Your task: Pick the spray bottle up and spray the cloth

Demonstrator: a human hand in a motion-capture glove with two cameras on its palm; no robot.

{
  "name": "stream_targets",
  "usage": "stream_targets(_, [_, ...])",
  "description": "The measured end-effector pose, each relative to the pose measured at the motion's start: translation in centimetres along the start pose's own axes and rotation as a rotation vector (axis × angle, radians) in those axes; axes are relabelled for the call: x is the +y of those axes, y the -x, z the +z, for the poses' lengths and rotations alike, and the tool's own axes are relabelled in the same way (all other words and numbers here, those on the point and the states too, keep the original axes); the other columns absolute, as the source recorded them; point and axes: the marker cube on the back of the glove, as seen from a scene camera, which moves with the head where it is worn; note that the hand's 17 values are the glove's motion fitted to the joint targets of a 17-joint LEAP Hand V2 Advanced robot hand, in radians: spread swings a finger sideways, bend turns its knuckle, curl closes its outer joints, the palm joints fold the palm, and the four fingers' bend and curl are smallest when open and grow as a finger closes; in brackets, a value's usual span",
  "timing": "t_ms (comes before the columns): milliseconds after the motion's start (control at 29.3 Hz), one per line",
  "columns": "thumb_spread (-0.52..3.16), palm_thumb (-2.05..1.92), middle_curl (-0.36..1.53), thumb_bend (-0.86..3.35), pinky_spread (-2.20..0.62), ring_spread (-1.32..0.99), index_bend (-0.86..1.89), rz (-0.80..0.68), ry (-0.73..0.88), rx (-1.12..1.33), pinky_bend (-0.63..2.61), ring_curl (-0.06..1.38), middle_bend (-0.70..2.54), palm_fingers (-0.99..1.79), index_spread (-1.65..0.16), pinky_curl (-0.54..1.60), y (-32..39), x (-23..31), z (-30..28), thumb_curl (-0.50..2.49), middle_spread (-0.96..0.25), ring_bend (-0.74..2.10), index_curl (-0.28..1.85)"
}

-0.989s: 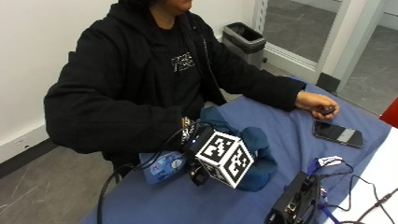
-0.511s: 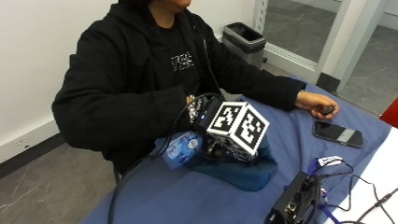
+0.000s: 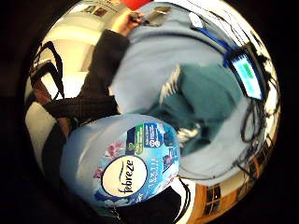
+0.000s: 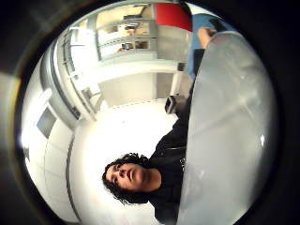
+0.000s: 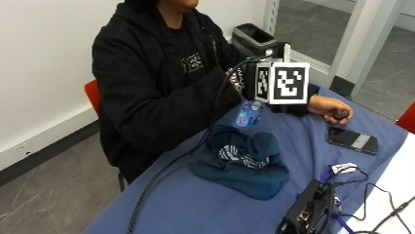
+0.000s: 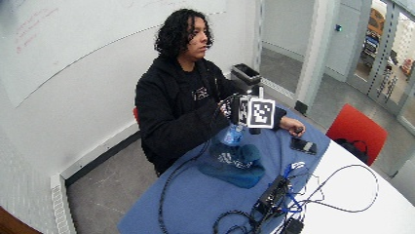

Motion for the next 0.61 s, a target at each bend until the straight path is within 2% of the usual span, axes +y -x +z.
stream_targets(273, [1.08,1.05,0.62,-0.02,-0.25,-0.19,0.15,-0.271,-0.233,-0.176,0.64,0.50,0.69,1.29,-0.23,0.44,0.3,-6.1,4.0,0.55,-0.17,0.84,0.50])
stream_targets(409, [1.07,1.05,0.62,-0.02,-0.25,-0.18,0.15,-0.327,-0.328,-0.211,0.64,0.50,0.70,1.29,-0.23,0.43,-0.7,-8.0,6.1,0.55,-0.17,0.84,0.50])
stream_targets(614, [1.06,1.05,0.62,-0.01,-0.25,-0.18,0.15,-0.364,-0.350,-0.300,0.65,0.50,0.69,1.29,-0.23,0.44,-2.0,-9.0,8.6,0.55,-0.17,0.84,0.50])
